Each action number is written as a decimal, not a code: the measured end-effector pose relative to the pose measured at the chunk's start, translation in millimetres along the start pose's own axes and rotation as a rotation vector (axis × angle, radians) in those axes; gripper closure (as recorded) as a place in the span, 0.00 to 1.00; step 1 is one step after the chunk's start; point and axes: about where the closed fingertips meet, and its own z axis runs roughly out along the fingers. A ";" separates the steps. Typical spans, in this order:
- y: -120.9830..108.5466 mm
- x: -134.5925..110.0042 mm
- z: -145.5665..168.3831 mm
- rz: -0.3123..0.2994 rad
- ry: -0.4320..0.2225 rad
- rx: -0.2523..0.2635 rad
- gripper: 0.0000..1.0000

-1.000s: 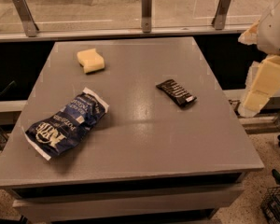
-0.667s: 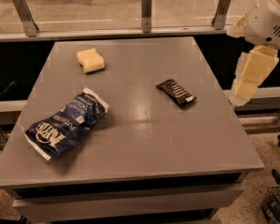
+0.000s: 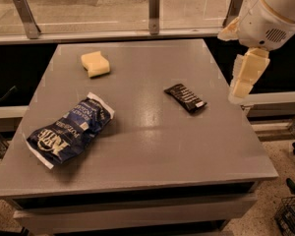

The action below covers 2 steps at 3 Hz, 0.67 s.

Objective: Move rxbar chocolate near blue chip bag

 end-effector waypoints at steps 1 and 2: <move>-15.6 7.8 24.7 -0.037 -0.028 -0.019 0.00; -27.3 15.7 49.9 -0.063 -0.039 -0.046 0.00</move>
Offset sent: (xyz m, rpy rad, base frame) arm 0.0562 -0.0107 -0.0676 0.0229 0.0516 0.1193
